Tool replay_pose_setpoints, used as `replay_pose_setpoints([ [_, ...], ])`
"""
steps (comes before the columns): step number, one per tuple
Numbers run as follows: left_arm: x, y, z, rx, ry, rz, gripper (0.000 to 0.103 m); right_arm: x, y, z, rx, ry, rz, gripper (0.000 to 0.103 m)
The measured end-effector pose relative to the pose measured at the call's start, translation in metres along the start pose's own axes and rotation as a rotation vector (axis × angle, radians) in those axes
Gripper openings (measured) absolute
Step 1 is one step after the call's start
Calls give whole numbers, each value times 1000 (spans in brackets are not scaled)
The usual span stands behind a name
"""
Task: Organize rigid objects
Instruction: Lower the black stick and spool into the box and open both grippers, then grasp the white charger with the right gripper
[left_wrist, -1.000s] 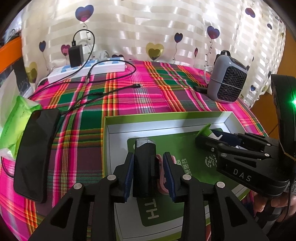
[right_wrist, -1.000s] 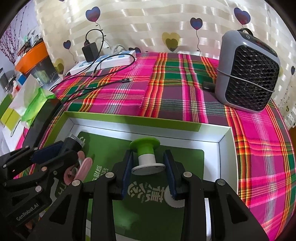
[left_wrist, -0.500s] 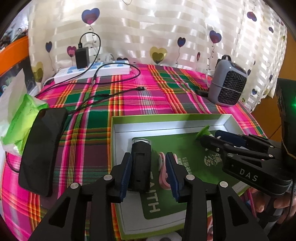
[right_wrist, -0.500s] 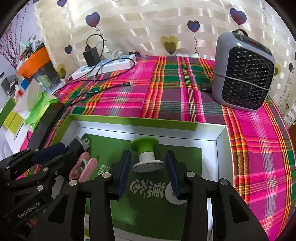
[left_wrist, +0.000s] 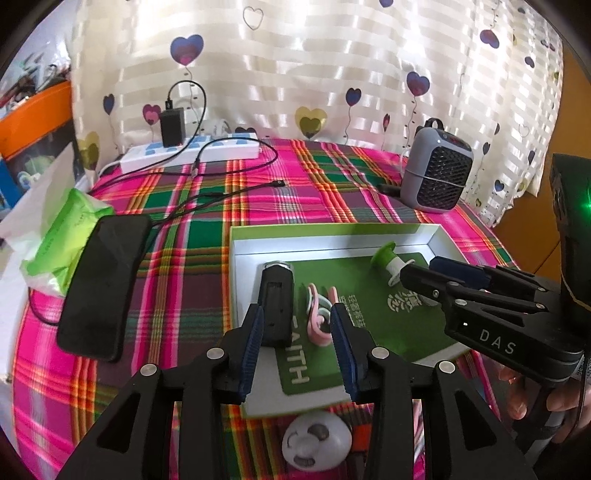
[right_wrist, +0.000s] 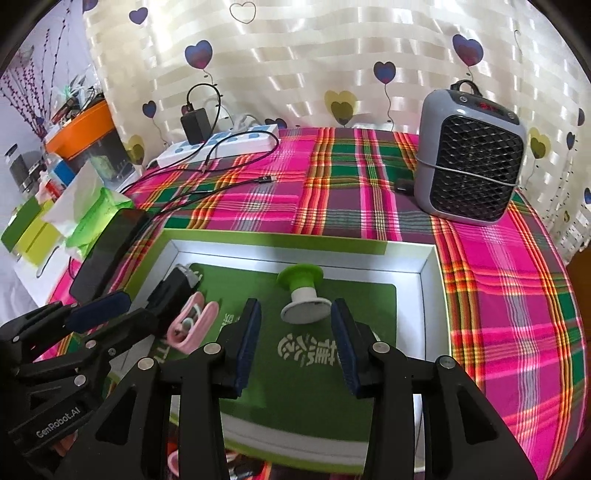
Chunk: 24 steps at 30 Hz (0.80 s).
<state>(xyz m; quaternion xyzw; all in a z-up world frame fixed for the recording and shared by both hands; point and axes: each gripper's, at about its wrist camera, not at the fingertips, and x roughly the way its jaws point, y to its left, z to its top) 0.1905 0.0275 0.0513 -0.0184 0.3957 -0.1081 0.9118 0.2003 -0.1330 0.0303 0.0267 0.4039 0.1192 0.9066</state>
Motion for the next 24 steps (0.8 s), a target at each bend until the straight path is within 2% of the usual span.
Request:
replay_pose_setpoints([
  [24,-62,11,-55,-39,-41,18,37,-56,18,-53,-9,-49,3,40],
])
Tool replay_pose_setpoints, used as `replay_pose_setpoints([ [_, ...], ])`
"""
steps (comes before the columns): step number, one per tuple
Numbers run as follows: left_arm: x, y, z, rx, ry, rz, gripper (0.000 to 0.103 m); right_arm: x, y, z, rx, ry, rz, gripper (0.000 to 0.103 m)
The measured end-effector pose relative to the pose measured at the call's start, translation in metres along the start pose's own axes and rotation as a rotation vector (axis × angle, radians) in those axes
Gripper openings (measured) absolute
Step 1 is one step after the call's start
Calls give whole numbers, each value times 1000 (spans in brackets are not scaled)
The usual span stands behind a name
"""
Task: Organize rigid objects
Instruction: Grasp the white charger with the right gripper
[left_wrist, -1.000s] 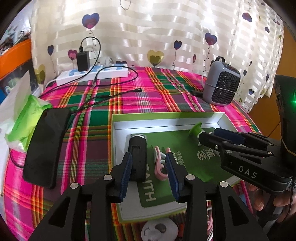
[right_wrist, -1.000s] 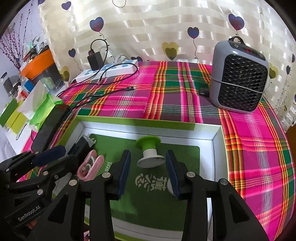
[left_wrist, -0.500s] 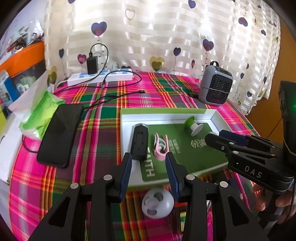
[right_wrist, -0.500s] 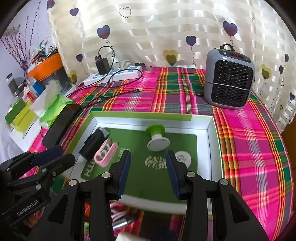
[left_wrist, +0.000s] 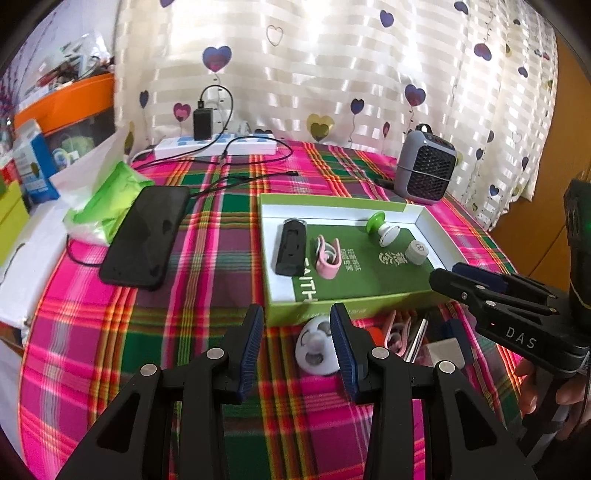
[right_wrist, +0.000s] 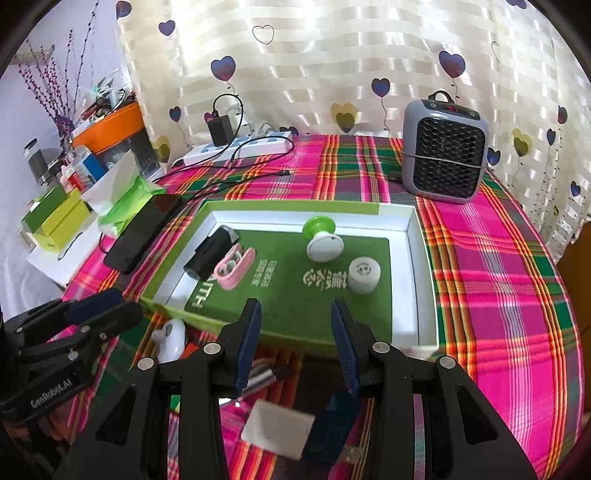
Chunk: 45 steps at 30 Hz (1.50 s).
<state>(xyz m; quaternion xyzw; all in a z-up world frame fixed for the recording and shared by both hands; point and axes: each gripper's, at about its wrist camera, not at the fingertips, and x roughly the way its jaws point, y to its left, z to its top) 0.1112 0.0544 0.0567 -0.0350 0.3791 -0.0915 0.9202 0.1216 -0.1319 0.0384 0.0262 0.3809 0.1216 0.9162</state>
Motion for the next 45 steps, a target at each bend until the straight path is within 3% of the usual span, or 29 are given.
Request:
replay_pose_setpoints([
  [17,-12,8,-28,-29,21,-21,37,-23,-4,-31,-16,-5,2,40],
  [32,-9,3,-39,-25,48,-46,37,-15,-1,-47,-57,21,160,40],
  [45,-5,-2,-41,-22,64,-69,37,-1,8,-46,-173,63,183,40],
])
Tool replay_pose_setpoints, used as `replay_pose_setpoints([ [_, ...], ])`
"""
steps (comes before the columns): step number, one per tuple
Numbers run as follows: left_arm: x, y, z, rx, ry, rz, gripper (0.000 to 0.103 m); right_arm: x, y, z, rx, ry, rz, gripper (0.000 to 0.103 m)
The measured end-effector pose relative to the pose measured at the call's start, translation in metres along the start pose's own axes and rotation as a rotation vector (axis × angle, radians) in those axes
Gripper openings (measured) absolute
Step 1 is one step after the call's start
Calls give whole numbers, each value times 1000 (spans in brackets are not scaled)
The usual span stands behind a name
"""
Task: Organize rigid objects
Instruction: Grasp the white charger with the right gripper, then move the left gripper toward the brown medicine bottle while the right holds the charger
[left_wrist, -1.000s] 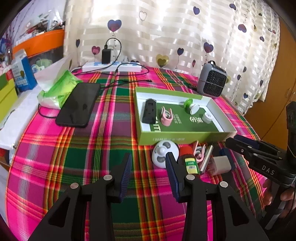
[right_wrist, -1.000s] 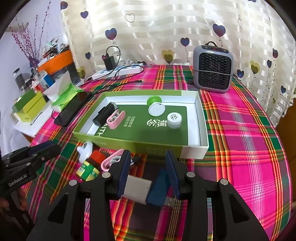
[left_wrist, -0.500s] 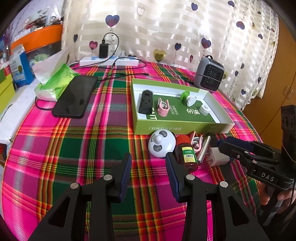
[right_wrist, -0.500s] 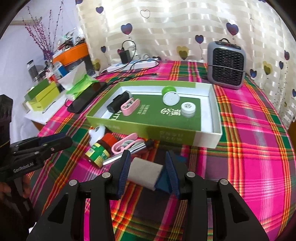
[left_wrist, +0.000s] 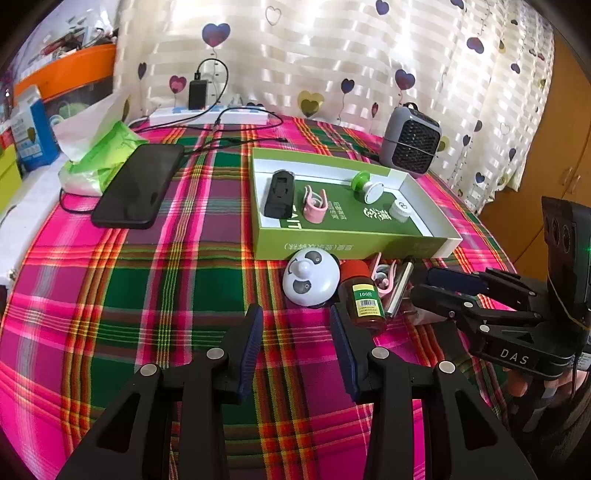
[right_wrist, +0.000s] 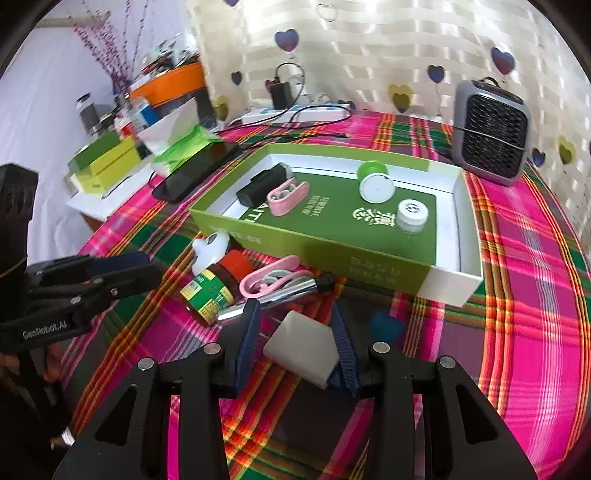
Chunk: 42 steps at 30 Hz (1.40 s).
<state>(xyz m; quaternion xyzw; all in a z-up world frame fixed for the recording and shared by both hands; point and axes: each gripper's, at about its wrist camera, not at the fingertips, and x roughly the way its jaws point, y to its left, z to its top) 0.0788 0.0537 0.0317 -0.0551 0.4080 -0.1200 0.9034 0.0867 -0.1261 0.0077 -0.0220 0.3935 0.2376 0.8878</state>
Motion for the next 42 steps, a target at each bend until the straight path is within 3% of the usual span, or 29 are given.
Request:
replay_pose_setpoints([
  [25,11,-15,2,12,32,-72,37,-1,7,-19,-89,63,45,41],
  [32,13,-20,6,15,40,-96,37,-3,15,-23,-123,65,8,41],
  [42,24,-36,9,46,63,-97,37,-1,22,-25,-139,77,-112,41],
])
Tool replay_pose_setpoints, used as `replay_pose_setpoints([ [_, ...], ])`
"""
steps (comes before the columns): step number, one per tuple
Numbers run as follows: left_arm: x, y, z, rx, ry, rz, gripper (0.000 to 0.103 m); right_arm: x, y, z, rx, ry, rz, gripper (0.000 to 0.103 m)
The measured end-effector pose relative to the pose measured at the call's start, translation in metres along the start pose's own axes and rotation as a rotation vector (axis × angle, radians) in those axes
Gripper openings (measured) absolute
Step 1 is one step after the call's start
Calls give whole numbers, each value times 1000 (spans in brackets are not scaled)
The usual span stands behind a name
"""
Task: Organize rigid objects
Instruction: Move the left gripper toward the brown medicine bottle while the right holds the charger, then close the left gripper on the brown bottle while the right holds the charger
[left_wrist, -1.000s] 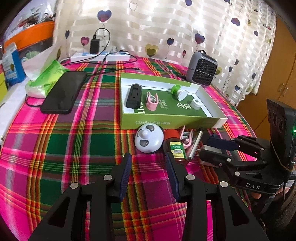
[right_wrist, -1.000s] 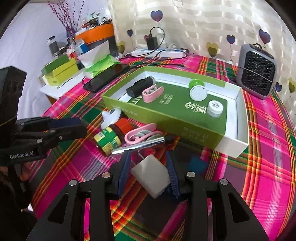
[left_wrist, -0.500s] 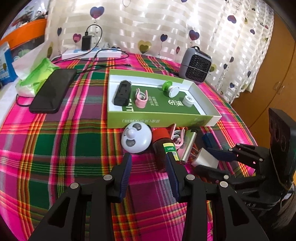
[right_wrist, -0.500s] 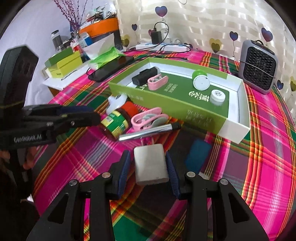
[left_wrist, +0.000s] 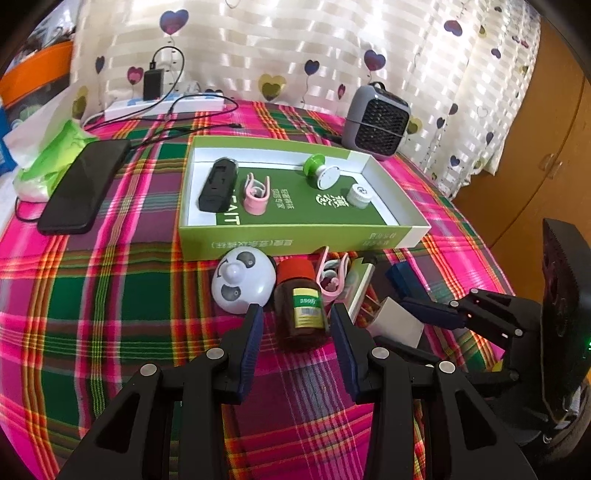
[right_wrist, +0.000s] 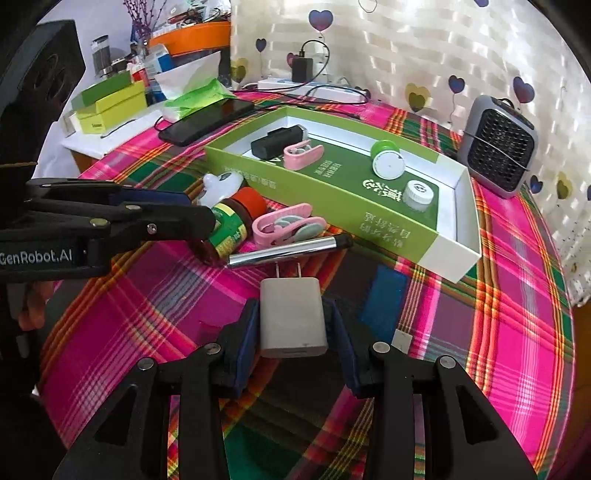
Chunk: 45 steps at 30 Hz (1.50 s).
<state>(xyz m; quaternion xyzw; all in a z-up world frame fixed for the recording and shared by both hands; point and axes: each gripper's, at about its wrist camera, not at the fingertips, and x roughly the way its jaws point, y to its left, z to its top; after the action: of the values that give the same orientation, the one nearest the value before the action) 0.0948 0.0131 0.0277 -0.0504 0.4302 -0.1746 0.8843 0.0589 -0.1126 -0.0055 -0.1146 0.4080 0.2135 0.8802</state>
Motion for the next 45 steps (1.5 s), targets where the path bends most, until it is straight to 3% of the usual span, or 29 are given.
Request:
replay_pose_setpoints([
  [8,12,-5,5,19,21,48,37,-1,-8,-3,35,-3,-29,41],
  [33,28,-10,9,36,47,81,37,-2,-23,-5,99,-2,-13,40],
  [45,27,-9,9,31,44,92,31,-2,-22,-5,98,-2,-14,40],
])
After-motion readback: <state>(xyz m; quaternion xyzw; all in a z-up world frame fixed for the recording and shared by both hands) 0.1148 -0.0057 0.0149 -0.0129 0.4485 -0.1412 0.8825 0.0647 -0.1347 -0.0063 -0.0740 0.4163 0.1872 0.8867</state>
